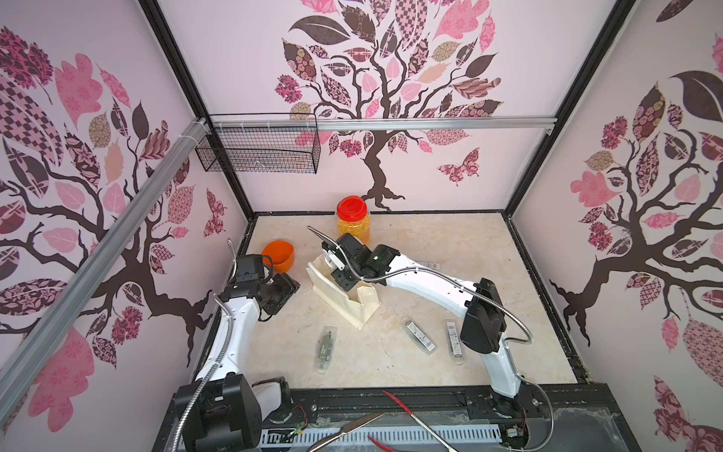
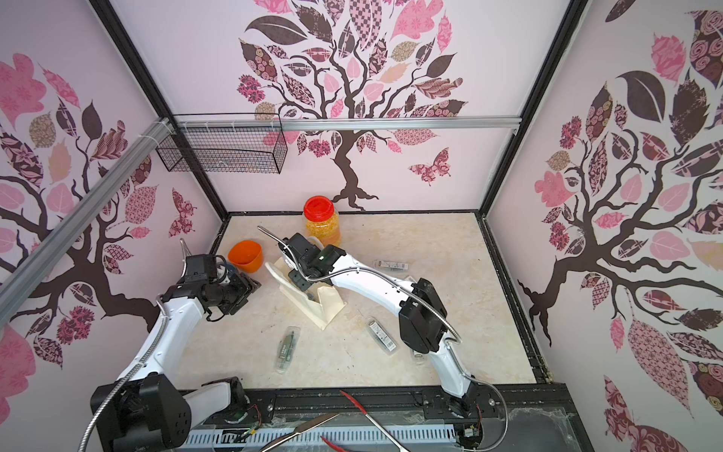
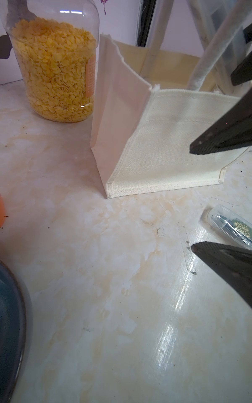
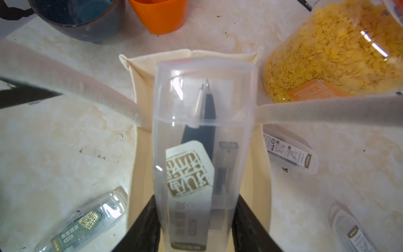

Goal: Put the compass set into the canvas bag
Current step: Place the compass set in the canvas bag.

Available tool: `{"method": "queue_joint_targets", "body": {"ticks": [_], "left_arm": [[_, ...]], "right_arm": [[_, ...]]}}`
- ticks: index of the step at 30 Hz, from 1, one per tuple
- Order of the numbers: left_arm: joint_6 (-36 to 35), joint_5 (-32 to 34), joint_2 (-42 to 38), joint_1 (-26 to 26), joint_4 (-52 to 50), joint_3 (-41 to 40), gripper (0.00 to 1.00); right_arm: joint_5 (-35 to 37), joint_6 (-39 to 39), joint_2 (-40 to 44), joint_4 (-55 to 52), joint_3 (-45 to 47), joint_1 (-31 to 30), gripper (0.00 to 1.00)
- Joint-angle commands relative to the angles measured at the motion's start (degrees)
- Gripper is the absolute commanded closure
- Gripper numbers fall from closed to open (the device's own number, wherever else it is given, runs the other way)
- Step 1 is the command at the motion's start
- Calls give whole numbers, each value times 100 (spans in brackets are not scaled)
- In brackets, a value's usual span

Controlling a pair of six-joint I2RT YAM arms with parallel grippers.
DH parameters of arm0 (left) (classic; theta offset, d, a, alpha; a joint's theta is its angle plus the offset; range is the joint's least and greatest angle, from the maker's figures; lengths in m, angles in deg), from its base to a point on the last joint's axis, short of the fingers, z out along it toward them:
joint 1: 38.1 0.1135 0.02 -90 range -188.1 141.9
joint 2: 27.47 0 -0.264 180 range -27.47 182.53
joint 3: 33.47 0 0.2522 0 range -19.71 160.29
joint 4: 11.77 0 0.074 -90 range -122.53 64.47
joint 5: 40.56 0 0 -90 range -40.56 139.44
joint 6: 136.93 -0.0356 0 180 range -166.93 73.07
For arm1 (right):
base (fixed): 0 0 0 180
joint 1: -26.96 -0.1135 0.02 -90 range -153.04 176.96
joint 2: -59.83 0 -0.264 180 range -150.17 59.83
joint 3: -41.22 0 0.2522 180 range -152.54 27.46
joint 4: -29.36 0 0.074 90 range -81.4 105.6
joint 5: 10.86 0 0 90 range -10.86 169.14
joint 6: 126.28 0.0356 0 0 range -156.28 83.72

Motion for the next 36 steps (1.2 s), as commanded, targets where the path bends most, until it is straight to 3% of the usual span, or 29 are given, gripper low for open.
{"method": "queue_joint_targets", "body": {"ticks": [1,6,13,21,28,36], "left_arm": [[-83,35,23,31,11,256,32],[-63,-22,58,32,63,225,32],[-74,-25,45,31,52,215,32],[-74,-27,48,31,49,198,32],[-62,-57,52,31,78,182,32],[-74,-127,36,31,85,216,32]], "right_arm": [[3,1,-22,-1,114,-13,57],[-144,-4,6,-64,503,-16,55],[-267,14,-214,-316,180,-13,53],[-270,52,-308,-525,-80,-13,43],[-268,52,-292,-598,-173,-13,42],[-186,68,452,-610,-831,-13,42]]}}
